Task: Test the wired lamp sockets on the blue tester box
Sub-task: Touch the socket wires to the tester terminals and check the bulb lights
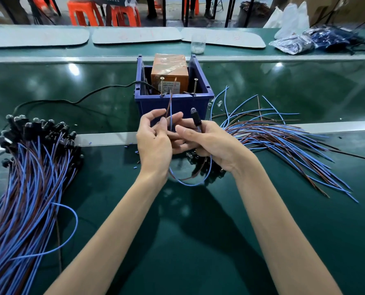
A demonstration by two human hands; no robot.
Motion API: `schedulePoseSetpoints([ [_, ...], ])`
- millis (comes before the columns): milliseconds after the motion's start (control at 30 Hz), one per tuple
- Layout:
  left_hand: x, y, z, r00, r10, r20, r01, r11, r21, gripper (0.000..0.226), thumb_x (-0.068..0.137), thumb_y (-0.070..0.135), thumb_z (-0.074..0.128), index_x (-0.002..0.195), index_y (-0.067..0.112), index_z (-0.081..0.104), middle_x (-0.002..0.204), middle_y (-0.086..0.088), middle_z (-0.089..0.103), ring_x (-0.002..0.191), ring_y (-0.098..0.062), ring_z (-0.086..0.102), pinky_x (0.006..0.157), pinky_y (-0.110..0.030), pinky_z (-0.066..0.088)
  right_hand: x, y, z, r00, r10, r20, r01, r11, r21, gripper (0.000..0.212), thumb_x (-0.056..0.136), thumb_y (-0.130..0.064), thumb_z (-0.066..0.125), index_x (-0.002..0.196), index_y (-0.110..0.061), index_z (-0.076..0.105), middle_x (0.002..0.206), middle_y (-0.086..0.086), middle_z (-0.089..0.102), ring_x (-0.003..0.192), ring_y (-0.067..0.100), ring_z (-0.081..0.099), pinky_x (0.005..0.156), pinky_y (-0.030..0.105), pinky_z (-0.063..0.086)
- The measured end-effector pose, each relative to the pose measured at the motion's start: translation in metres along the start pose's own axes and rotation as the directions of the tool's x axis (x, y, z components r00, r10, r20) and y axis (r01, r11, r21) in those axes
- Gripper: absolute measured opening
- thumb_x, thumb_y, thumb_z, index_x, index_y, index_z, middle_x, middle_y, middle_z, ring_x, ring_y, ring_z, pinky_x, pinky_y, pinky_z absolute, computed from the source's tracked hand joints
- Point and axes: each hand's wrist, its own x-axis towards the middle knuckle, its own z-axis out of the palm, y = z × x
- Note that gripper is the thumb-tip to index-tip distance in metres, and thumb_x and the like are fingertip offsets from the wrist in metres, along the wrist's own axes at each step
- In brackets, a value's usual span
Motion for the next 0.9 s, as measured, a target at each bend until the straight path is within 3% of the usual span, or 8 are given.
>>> schedulePoseSetpoints([
  [167, 0.005, 0.002, -0.006, 0.991, 0.122, 0.051, -0.131, 0.963, 0.237, 0.016, 0.1, 0.01, 0.044, 0.101, 0.025, 0.05, 0.086, 0.008, 0.075, 0.067, -0.008, 0.071, 0.048, -0.014, 0.045, 0.003, 0.003, 0.005, 0.995, -0.054, -0.08, 0.057, 0.998, 0.037, 0.011, 0.093, -0.011, 0.061, 0.095, -0.013, 0.072, 0.073, -0.009, 0.073, 0.069, -0.004, 0.067, 0.054, 0.003, 0.041],
  [300, 0.007, 0.0, -0.008, 0.968, 0.251, -0.02, -0.235, 0.928, 0.288, 0.013, 0.099, 0.012, 0.044, 0.101, 0.025, 0.049, 0.087, 0.005, 0.074, 0.046, -0.013, 0.062, 0.05, -0.017, 0.044, 0.011, 0.006, 0.015, 0.941, -0.144, -0.306, 0.142, 0.989, -0.029, 0.018, 0.096, -0.014, 0.057, 0.085, -0.014, 0.072, 0.08, 0.002, 0.073, 0.079, 0.008, 0.069, 0.081, 0.02, 0.052],
  [433, 0.011, 0.002, -0.011, 0.942, 0.317, -0.11, -0.266, 0.906, 0.329, 0.013, 0.1, 0.015, 0.042, 0.109, 0.023, 0.047, 0.087, 0.012, 0.074, 0.034, -0.013, 0.052, 0.052, -0.023, 0.045, 0.015, 0.004, 0.007, 0.801, -0.185, -0.569, 0.232, 0.973, 0.01, 0.018, 0.099, -0.018, 0.052, 0.09, -0.018, 0.067, 0.064, -0.005, 0.068, 0.062, 0.003, 0.062, 0.066, 0.011, 0.047],
  [567, 0.019, 0.003, -0.018, 0.974, 0.196, -0.111, -0.151, 0.934, 0.325, 0.022, 0.101, 0.014, 0.04, 0.117, 0.026, 0.05, 0.087, 0.012, 0.074, 0.042, -0.017, 0.063, 0.058, -0.029, 0.053, 0.021, 0.004, -0.012, 0.71, -0.106, -0.696, 0.248, 0.963, 0.106, 0.022, 0.099, -0.011, 0.051, 0.118, -0.01, 0.06, 0.052, -0.006, 0.048, 0.048, 0.004, 0.044, 0.054, 0.014, 0.039],
  [633, 0.021, 0.003, -0.02, 0.986, 0.146, -0.075, -0.114, 0.939, 0.325, 0.025, 0.101, 0.012, 0.041, 0.115, 0.027, 0.055, 0.089, 0.011, 0.073, 0.047, -0.016, 0.067, 0.052, -0.022, 0.051, 0.022, 0.006, -0.02, 0.679, -0.088, -0.729, 0.257, 0.958, 0.124, 0.023, 0.097, -0.007, 0.05, 0.116, -0.01, 0.063, 0.055, -0.005, 0.038, 0.047, 0.004, 0.035, 0.049, 0.013, 0.032],
  [733, 0.022, 0.004, -0.021, 0.994, 0.103, -0.045, -0.084, 0.948, 0.308, 0.028, 0.101, 0.009, 0.041, 0.106, 0.031, 0.058, 0.087, 0.01, 0.073, 0.05, -0.015, 0.068, 0.048, -0.016, 0.047, 0.02, 0.013, -0.026, 0.696, -0.077, -0.714, 0.241, 0.962, 0.13, 0.023, 0.096, -0.007, 0.05, 0.101, -0.017, 0.07, 0.049, -0.015, 0.032, 0.043, 0.002, 0.028, 0.044, 0.011, 0.025],
  [800, 0.023, 0.003, -0.022, 0.996, 0.076, -0.045, -0.059, 0.954, 0.295, 0.027, 0.1, 0.008, 0.041, 0.108, 0.027, 0.059, 0.085, 0.009, 0.072, 0.05, -0.013, 0.068, 0.047, -0.015, 0.046, 0.018, 0.015, -0.028, 0.729, -0.064, -0.682, 0.215, 0.967, 0.139, 0.022, 0.095, -0.008, 0.051, 0.102, -0.017, 0.07, 0.043, -0.02, 0.037, 0.043, -0.001, 0.034, 0.045, 0.011, 0.028],
  [900, 0.027, 0.003, -0.024, 0.998, 0.043, -0.047, -0.028, 0.96, 0.278, 0.026, 0.1, 0.007, 0.04, 0.113, 0.02, 0.059, 0.084, 0.008, 0.072, 0.051, -0.012, 0.068, 0.047, -0.014, 0.044, 0.017, 0.014, -0.034, 0.768, -0.06, -0.638, 0.209, 0.965, 0.161, 0.026, 0.096, -0.008, 0.047, 0.104, -0.018, 0.07, 0.05, -0.016, 0.028, 0.044, 0.003, 0.023, 0.042, 0.014, 0.021],
])
